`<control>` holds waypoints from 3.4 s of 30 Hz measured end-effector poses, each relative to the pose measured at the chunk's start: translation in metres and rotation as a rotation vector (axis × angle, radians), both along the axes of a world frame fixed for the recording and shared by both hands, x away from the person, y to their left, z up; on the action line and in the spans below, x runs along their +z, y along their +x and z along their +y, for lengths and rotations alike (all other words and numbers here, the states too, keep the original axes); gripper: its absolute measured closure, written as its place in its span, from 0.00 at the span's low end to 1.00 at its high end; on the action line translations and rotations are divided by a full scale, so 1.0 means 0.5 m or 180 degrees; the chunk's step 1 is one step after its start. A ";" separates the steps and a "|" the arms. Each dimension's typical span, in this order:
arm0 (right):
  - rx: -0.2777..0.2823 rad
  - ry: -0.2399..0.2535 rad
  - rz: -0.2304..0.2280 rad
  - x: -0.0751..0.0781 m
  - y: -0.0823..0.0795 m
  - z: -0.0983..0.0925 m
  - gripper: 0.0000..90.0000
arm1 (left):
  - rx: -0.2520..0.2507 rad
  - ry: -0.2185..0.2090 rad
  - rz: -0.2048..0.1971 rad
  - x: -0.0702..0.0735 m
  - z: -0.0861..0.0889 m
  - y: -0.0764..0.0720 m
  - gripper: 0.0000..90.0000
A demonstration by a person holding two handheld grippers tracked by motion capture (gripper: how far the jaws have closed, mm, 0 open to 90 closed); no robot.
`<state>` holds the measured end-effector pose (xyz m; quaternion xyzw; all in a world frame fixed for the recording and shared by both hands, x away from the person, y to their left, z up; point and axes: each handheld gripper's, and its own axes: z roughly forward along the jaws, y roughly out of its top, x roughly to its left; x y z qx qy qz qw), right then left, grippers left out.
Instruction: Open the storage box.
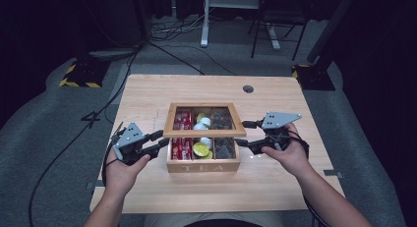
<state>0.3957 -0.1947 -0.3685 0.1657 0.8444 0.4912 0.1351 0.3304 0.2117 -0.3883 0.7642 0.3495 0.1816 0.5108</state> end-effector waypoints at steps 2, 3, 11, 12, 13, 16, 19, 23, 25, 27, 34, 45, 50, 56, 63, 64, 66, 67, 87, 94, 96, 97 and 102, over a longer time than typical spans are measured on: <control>-0.0047 -0.0014 -0.0034 0.000 0.004 0.003 0.39 | 0.0007 -0.0024 -0.0019 -0.002 0.000 0.000 0.72; -0.0041 -0.0025 -0.0042 0.001 0.006 0.005 0.39 | 0.0008 -0.0040 -0.0028 -0.003 0.001 0.000 0.72; -0.0017 -0.0126 -0.0211 0.021 0.008 0.008 0.44 | 0.0135 0.0016 -0.0152 0.002 0.005 -0.003 0.64; -0.0015 -0.0129 -0.0222 0.025 0.009 0.008 0.44 | 0.0154 0.0035 -0.0164 0.001 0.007 -0.005 0.63; -0.0013 -0.0119 -0.0221 0.028 0.011 0.008 0.45 | 0.0165 0.0046 -0.0162 -0.001 0.009 -0.006 0.61; -0.0004 -0.0077 -0.0238 0.043 0.021 0.008 0.47 | 0.0198 0.0046 -0.0130 -0.006 0.019 -0.007 0.59; 0.0025 -0.0027 -0.0247 0.060 0.034 0.009 0.51 | 0.0225 0.0030 -0.0112 -0.008 0.027 -0.007 0.58; 0.0036 0.0024 -0.0217 0.081 0.054 0.014 0.55 | 0.0243 0.0026 -0.0107 -0.010 0.034 -0.009 0.58; 0.0040 0.0022 -0.0207 0.091 0.066 0.018 0.57 | 0.0257 0.0048 -0.0112 -0.011 0.038 -0.010 0.58; 0.0038 0.0018 -0.0196 0.099 0.074 0.021 0.58 | 0.0289 0.0083 -0.0114 -0.014 0.042 -0.012 0.58; -0.0002 0.0103 -0.0138 0.127 0.116 0.020 0.61 | 0.0378 0.0274 -0.0052 -0.032 0.053 -0.007 0.54; -0.0157 0.0230 -0.0188 0.162 0.186 0.020 0.66 | 0.0370 0.0267 0.0060 -0.052 0.055 0.024 0.51; -0.0255 0.0284 -0.0192 0.172 0.221 0.021 0.68 | 0.0370 0.0241 0.0068 -0.055 0.058 0.031 0.51; -0.0383 0.0351 -0.0212 0.177 0.260 0.026 0.70 | 0.0400 0.0219 0.0096 -0.062 0.066 0.031 0.52; -0.0503 0.0321 -0.0237 0.183 0.305 0.035 0.71 | 0.0466 0.0275 0.0105 -0.067 0.075 0.018 0.51; -0.0503 0.0321 -0.0237 0.183 0.305 0.035 0.71 | 0.0466 0.0275 0.0105 -0.067 0.075 0.018 0.51; -0.0534 0.0324 -0.0218 0.184 0.319 0.037 0.71 | 0.0488 0.0277 0.0112 -0.068 0.079 0.010 0.51; -0.0549 0.0325 -0.0214 0.184 0.328 0.038 0.70 | 0.0501 0.0280 0.0118 -0.069 0.081 0.007 0.51; -0.0851 0.0300 -0.0042 0.163 0.455 0.059 0.67 | 0.0602 0.0229 0.0326 -0.101 0.107 0.012 0.48; -0.0947 0.0309 0.0034 0.150 0.484 0.065 0.66 | 0.0602 0.0198 0.0375 -0.111 0.111 0.023 0.48; -0.0964 0.0317 0.0035 0.148 0.486 0.065 0.65 | 0.0593 0.0192 0.0387 -0.112 0.111 0.025 0.47; -0.0964 0.0317 0.0035 0.148 0.486 0.065 0.65 | 0.0580 0.0197 0.0370 -0.112 0.111 0.026 0.47; -0.1019 0.0323 0.0002 0.153 0.477 0.059 0.53 | 0.0582 0.0179 0.0378 -0.111 0.109 0.028 0.46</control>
